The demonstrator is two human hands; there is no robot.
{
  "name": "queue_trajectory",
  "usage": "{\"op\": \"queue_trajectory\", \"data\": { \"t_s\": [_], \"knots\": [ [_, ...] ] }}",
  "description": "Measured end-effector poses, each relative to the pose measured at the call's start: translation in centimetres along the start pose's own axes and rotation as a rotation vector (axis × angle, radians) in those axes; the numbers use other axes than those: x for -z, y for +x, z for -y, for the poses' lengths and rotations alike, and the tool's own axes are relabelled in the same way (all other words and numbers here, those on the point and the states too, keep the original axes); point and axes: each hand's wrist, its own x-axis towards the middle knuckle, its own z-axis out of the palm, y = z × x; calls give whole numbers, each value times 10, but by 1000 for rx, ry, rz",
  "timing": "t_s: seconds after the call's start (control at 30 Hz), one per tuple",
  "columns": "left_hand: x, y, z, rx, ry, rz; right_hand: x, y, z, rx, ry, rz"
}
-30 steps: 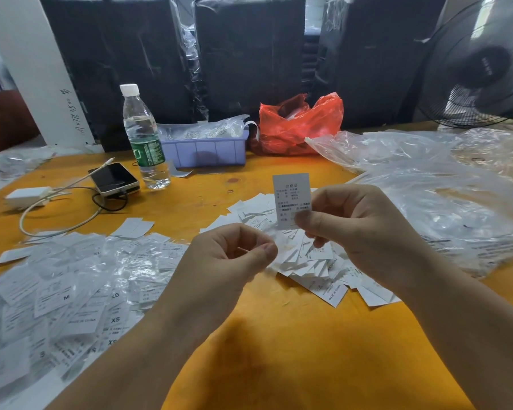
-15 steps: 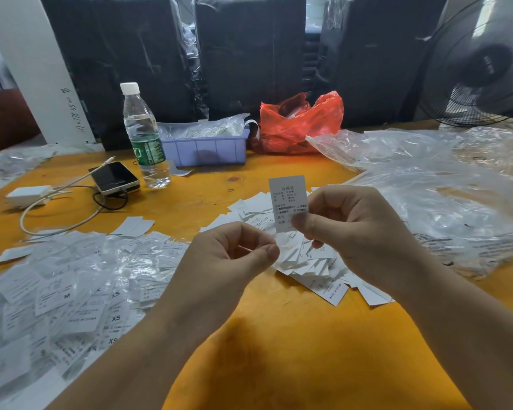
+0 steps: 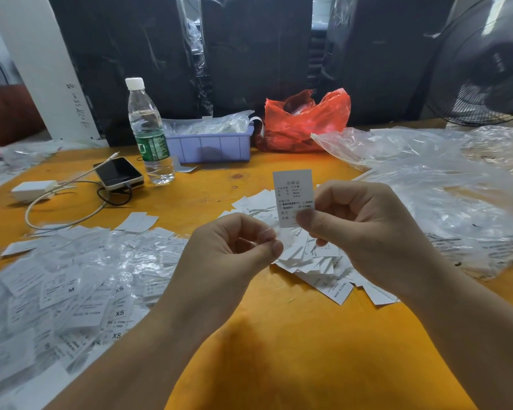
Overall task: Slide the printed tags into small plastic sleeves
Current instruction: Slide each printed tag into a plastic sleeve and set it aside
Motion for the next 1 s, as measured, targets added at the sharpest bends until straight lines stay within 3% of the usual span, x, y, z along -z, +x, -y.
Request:
{"op": "queue_trajectory", "data": {
  "t_s": [0.37, 1.0],
  "knots": [
    [-1, -2, -2, -3, 20, 5, -2, 0, 1, -3, -6, -37],
    [1, -2, 0, -28, 87, 63, 0, 3, 0, -117, 112, 136]
  ]
}}
